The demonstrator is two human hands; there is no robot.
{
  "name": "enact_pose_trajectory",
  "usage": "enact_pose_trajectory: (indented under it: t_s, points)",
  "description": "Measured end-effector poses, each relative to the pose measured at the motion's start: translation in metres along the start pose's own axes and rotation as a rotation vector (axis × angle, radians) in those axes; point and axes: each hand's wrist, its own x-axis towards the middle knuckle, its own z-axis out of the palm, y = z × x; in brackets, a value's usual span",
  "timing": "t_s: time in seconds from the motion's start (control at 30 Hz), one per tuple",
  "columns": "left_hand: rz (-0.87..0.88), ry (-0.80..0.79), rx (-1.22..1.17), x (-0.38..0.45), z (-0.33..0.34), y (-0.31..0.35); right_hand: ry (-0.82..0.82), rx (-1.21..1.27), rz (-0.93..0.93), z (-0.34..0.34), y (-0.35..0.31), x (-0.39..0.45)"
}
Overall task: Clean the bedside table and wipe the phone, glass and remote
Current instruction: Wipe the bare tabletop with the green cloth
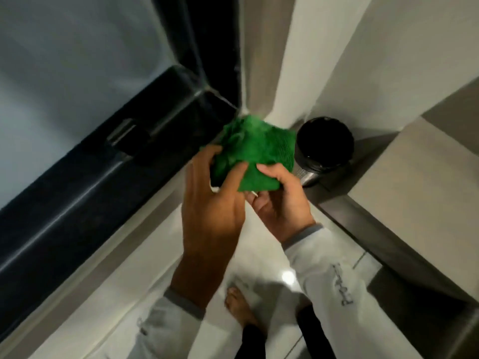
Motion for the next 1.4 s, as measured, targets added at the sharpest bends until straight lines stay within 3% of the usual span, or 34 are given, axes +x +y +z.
enact_pose_trajectory:
  t_s: [0.1, 0.2, 0.33, 0.43, 0.53, 0.63, 0.73, 0.8, 0.83, 0.9, 0.93, 1.07, 1.13, 1.27, 1.4]
  points:
    - [0.095, -0.135, -0.053, -0.013, 0.052, 0.040, 0.060, 0.192, -0.010, -0.072, -0.016, -0.023]
    - [0.215, -0.398, -0.126, -0.017, 0.112, 0.089, 0.202, 0.328, -0.128, -0.149, -0.048, -0.045]
    - [0.382, -0.630, -0.059, -0.022, 0.186, 0.134, 0.503, 0.458, -0.271, -0.235, -0.094, -0.080]
    - [0.485, -0.731, -0.037, -0.018, 0.248, 0.176, 0.778, 0.516, -0.506, -0.315, -0.149, -0.116]
    - [0.573, -0.792, -0.003, -0.006, 0.301, 0.202, 1.194, 0.235, -0.833, -0.384, -0.192, -0.156]
    - [0.570, -0.762, 0.001, 0.003, 0.335, 0.216, 1.491, -0.445, -0.787, -0.448, -0.194, -0.180]
    - [0.585, -0.674, -0.026, 0.017, 0.357, 0.215, 1.436, -1.013, -0.394, -0.496, -0.177, -0.179]
    - [0.524, -0.635, -0.010, 0.029, 0.365, 0.205, 1.349, -1.189, -0.196, -0.507, -0.158, -0.158]
    - [0.494, -0.622, 0.007, 0.034, 0.368, 0.200, 1.382, -1.248, -0.168, -0.507, -0.149, -0.147]
    - [0.477, -0.604, 0.051, 0.045, 0.372, 0.186, 1.456, -1.337, -0.221, -0.496, -0.134, -0.120]
    - [0.496, -0.596, 0.079, 0.052, 0.375, 0.177, 1.418, -1.402, -0.264, -0.483, -0.126, -0.103]
    - [0.610, -0.581, 0.162, 0.083, 0.381, 0.136, 1.078, -1.690, -0.374, -0.413, -0.099, -0.018]
    - [0.654, -0.552, 0.186, 0.099, 0.380, 0.110, 1.043, -1.734, -0.423, -0.384, -0.113, 0.039]
    - [0.784, -0.494, 0.203, 0.138, 0.387, 0.073, 1.147, -1.771, -0.516, -0.370, -0.186, 0.133]
    - [0.824, -0.545, 0.178, 0.145, 0.390, 0.071, 1.473, -1.623, -0.371, -0.408, -0.198, 0.093]
